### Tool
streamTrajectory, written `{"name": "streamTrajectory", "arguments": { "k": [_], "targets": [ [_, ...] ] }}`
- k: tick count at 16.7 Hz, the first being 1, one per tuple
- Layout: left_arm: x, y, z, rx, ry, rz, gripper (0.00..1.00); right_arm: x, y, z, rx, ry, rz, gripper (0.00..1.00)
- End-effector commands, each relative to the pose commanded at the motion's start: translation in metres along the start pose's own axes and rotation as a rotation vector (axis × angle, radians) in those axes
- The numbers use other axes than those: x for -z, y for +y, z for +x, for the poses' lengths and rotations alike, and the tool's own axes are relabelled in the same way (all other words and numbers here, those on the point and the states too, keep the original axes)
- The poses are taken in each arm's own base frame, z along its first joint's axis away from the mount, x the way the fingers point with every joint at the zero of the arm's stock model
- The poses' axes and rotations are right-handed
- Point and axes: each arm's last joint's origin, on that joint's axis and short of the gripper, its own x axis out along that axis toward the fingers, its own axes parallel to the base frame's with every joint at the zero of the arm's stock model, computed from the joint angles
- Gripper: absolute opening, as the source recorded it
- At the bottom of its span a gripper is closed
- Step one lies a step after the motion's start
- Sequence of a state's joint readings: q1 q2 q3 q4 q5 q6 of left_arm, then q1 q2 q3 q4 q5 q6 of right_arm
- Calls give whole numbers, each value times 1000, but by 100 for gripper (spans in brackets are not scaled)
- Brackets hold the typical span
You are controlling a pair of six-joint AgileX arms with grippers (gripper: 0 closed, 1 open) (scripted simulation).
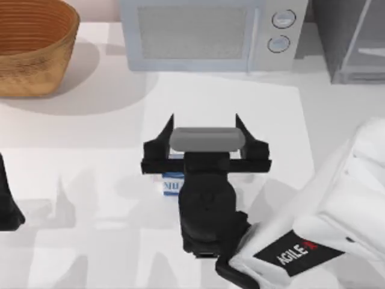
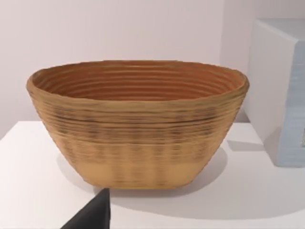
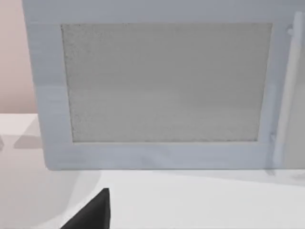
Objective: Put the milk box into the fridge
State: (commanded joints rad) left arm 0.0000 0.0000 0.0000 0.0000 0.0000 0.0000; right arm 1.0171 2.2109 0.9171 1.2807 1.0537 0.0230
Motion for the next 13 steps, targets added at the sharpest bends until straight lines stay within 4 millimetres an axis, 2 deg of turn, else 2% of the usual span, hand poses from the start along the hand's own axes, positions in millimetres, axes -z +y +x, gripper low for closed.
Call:
{"name": "streamTrajectory", "arguments": {
  "k": [4,7,9,13],
  "targets": [
    [0,0,0,0,0,0,100,48,27,-25,4,1,3,100],
    [0,0,0,0,0,0,100,78,38,-43,1,3,-1,100],
    [0,0,0,0,0,0,100,89,40,-50,-1,4,-5,100],
    [0,0,0,0,0,0,100,89,40,-50,-1,4,-5,100]
  ]
}}
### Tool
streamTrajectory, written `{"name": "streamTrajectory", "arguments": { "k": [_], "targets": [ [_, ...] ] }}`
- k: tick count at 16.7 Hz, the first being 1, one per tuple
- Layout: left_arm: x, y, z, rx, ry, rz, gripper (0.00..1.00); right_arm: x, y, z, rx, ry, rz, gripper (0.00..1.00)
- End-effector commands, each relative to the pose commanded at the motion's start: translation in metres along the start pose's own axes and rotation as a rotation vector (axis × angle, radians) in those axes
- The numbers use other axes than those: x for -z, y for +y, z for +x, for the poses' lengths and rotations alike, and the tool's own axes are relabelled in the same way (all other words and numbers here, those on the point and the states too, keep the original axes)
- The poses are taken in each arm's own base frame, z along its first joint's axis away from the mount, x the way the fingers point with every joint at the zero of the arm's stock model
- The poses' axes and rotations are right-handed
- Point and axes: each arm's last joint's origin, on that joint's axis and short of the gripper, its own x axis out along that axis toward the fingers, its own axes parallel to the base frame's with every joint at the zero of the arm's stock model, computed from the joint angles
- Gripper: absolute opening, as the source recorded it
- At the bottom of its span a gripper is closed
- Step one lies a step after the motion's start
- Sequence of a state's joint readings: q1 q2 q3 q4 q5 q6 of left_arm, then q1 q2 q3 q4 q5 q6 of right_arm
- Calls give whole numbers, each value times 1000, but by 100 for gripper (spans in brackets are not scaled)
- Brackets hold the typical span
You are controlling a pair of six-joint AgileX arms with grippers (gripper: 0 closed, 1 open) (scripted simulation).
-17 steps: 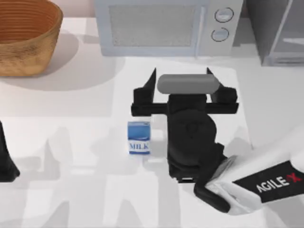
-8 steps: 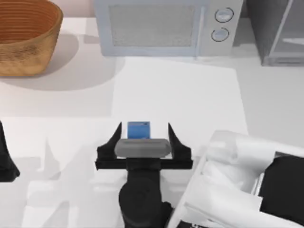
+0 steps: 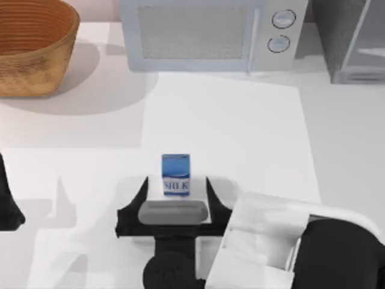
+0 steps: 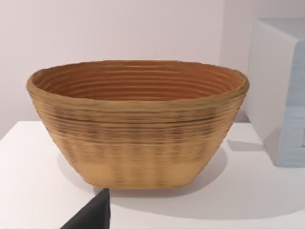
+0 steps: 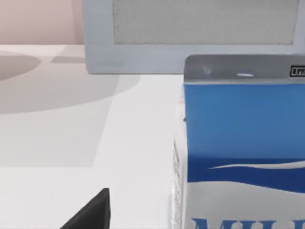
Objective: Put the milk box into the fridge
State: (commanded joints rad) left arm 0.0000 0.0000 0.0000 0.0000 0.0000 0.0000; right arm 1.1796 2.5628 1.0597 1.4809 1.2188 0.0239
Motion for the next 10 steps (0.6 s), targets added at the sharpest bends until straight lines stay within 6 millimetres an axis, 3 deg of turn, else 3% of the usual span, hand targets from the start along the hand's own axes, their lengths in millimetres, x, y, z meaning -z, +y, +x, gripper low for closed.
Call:
{"name": "streamTrajectory", "arguments": {
  "k": [4,10],
  "targets": [
    [0,0,0,0,0,0,100,0,-1,3,2,1,-2,100],
    [0,0,0,0,0,0,100,0,0,48,0,0,0,100]
  ]
}}
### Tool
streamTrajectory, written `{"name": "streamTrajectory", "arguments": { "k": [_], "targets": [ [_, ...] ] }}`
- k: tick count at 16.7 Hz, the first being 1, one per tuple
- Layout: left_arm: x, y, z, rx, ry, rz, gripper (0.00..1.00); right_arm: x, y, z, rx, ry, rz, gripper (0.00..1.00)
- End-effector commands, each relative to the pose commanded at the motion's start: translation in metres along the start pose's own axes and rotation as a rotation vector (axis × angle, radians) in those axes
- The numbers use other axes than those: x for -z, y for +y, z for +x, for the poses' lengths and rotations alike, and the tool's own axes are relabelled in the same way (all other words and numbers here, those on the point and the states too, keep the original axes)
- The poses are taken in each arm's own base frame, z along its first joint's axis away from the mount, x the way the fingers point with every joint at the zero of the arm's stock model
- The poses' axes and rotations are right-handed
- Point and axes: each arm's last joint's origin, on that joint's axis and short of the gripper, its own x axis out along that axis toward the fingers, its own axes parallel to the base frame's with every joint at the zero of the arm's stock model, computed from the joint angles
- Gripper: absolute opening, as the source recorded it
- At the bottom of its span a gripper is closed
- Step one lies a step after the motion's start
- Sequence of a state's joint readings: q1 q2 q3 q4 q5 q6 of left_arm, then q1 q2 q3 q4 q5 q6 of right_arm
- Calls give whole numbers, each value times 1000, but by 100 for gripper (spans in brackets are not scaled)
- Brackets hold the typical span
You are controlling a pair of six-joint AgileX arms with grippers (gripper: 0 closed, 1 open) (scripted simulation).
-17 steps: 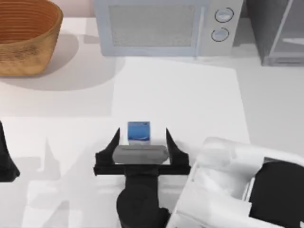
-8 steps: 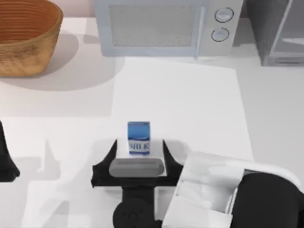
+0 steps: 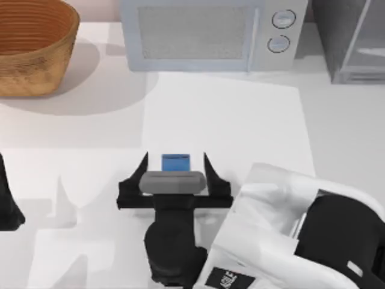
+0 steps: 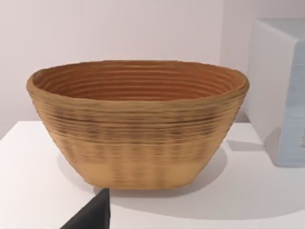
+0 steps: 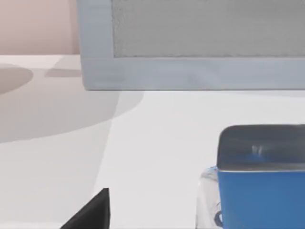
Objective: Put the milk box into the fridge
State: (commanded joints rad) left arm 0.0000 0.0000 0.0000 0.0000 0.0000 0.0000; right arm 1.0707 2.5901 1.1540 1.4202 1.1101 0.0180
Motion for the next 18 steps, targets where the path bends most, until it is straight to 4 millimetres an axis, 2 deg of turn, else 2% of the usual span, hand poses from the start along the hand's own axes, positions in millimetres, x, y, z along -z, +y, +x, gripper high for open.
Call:
{"name": "streamTrajectory", "arguments": {
  "k": [4,17,18],
  "targets": [
    [0,0,0,0,0,0,100,0,0,2,0,0,0,100],
    [0,0,0,0,0,0,100,0,0,2,0,0,0,2],
    [0,0,0,0,0,0,100,0,0,2,0,0,0,0]
  ]
}}
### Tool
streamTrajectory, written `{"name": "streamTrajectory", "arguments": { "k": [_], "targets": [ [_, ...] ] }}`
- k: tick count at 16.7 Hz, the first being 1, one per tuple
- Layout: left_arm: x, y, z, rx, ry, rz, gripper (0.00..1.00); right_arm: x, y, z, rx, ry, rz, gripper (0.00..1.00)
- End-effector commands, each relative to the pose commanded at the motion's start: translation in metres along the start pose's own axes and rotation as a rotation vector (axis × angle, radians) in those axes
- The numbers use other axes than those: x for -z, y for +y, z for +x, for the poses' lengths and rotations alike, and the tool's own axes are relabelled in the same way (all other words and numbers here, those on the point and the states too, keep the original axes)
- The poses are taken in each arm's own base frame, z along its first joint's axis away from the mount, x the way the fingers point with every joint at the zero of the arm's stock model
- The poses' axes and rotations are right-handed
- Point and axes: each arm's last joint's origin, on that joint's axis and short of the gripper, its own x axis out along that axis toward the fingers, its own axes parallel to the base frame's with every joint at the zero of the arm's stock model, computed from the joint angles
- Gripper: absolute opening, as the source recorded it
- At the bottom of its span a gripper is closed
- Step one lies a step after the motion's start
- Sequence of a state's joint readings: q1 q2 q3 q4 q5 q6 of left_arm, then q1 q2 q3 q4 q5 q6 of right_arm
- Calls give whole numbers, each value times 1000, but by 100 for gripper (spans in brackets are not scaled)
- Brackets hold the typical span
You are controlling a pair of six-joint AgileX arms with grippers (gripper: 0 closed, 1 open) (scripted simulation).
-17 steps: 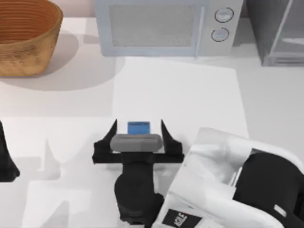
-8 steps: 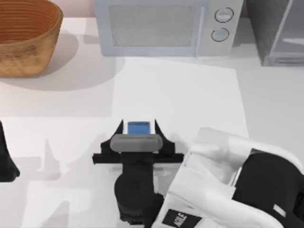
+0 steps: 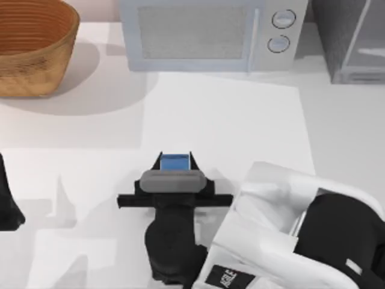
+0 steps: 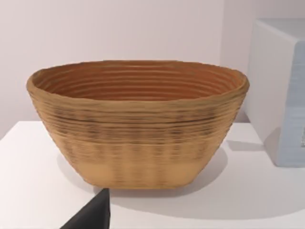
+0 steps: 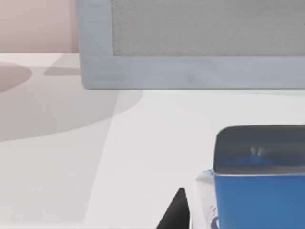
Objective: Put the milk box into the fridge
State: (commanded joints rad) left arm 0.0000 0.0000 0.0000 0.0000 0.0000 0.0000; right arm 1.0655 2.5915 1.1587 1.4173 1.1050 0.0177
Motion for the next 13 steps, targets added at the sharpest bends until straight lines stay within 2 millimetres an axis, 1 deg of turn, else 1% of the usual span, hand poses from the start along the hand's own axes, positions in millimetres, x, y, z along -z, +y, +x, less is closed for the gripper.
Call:
{"name": "streamTrajectory", "arguments": {
  "k": [9,11,13],
  "targets": [
    [0,0,0,0,0,0,100,-1,1,-1,-2,0,1,0],
    [0,0,0,0,0,0,100,-12,2,0,-5,3,-2,0],
    [0,0,0,0,0,0,100,-34,5,2,-5,6,-7,0]
  ]
}}
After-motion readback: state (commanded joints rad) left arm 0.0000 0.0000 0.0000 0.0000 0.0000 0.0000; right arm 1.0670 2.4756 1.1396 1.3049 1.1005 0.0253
